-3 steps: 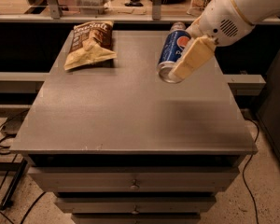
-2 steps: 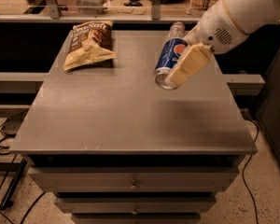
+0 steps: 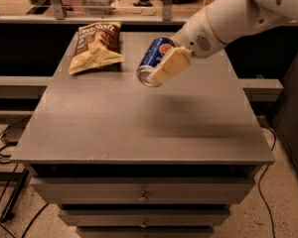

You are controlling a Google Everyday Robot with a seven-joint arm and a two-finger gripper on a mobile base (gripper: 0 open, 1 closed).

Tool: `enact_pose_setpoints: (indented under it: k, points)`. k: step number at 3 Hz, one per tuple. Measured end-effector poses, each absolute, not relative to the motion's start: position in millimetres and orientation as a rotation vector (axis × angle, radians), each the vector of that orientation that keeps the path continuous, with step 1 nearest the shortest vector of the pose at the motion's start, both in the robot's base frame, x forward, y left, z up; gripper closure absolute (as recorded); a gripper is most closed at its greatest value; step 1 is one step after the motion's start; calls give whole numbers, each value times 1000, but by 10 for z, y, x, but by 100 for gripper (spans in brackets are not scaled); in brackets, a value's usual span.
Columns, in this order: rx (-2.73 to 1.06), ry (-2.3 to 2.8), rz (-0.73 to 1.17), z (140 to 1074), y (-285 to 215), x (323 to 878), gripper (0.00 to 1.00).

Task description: Move pepsi can near brown chip bag

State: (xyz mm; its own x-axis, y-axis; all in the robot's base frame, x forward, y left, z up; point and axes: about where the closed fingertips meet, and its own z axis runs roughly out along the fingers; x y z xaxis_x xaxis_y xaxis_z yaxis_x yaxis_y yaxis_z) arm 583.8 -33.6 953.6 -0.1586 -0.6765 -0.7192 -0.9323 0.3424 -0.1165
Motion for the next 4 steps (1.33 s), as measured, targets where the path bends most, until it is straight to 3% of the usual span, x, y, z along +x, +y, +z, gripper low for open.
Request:
enact_pose_setpoints:
  k: [2, 4]
  points:
    - [-1365, 1754, 612, 9361, 373, 6530, 100]
    - [-1347, 1724, 700, 8968, 763, 7046, 58]
